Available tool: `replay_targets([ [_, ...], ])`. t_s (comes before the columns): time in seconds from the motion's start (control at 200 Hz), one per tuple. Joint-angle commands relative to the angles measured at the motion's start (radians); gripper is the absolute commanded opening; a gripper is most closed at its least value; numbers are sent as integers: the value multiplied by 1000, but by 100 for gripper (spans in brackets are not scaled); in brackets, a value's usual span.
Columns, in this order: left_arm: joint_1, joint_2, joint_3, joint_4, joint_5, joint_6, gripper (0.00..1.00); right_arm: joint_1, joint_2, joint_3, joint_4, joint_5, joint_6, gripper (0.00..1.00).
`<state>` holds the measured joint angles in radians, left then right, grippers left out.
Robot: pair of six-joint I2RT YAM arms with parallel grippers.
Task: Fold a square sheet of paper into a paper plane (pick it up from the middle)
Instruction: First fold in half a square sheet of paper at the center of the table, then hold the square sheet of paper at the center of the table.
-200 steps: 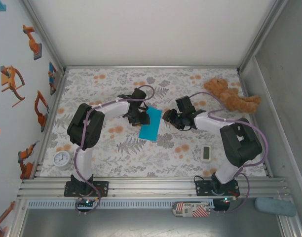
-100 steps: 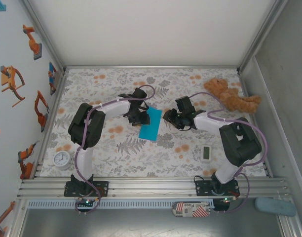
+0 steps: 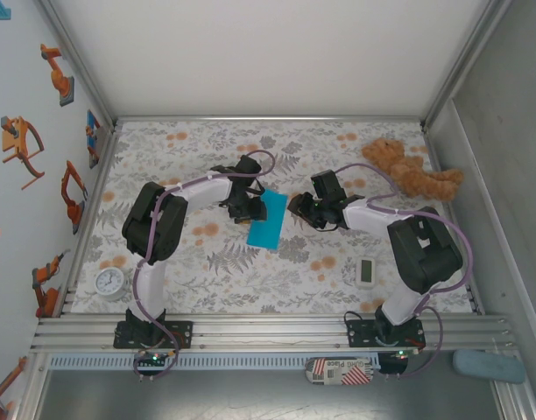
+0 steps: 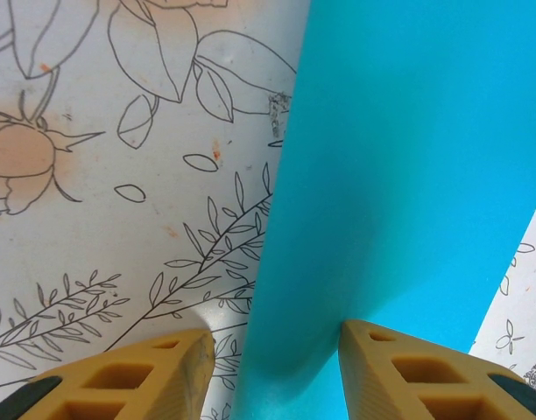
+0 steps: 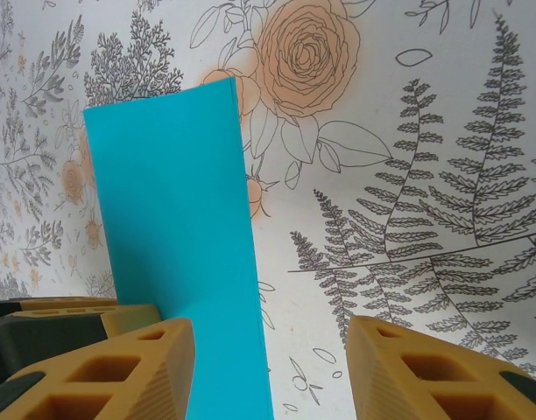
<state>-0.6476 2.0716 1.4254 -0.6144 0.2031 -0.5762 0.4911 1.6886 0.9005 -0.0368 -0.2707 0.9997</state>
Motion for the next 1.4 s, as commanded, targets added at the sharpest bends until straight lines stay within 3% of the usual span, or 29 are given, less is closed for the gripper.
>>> replay_targets([
  [0.0,-27,181,-84,-13,5,-13,46,-2,10,-9,11,5,15,48],
  [0.696,-35,225,-77,-16,21,22,47,-1,27,-11,36,-13,14,47],
  [1.027,-34,239,-65,-29,15,35,47,10,86,-2,163,-153,2,34],
  [1.397,-35,266,-60,-34,27,18,48,40,148,43,176,-195,-9,23],
])
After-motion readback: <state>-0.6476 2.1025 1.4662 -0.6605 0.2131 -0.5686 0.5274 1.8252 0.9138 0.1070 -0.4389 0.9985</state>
